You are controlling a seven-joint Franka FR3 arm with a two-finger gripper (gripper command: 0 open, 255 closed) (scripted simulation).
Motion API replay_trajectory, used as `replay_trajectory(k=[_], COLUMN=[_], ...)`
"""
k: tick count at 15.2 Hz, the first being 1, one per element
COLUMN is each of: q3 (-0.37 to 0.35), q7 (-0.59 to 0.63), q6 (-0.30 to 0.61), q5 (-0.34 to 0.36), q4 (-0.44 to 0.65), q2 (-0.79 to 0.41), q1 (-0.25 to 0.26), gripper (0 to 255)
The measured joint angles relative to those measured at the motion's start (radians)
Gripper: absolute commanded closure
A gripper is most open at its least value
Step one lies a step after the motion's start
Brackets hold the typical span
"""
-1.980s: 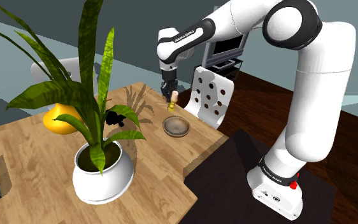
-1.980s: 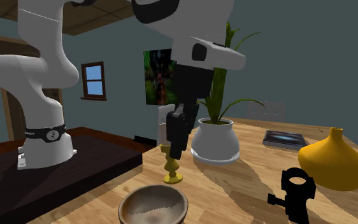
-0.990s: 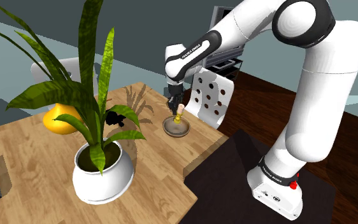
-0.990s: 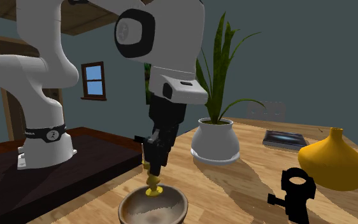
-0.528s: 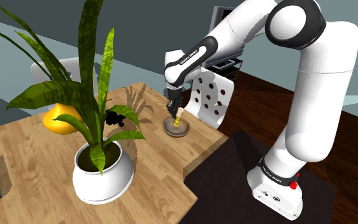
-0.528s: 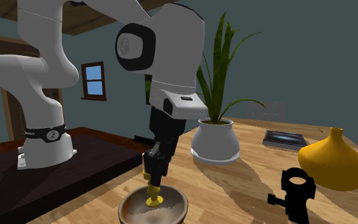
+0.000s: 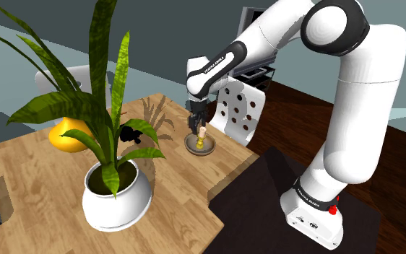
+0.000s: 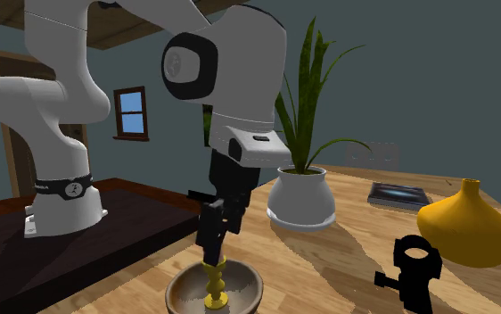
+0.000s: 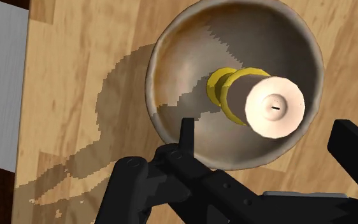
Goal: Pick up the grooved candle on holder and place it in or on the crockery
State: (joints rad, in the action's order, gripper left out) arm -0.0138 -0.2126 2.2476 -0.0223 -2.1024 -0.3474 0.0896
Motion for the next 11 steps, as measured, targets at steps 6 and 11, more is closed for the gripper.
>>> replay_trajectory(k=[6, 11], q3=[0.001, 0.001], q7=[0.0, 0.001], q6=[-0.089, -0.118], q5=[0.001, 0.001], q4=[0.045, 0.058], q2=[0.046, 0.06], q1=[-0.001, -0.001], gripper=[0, 0])
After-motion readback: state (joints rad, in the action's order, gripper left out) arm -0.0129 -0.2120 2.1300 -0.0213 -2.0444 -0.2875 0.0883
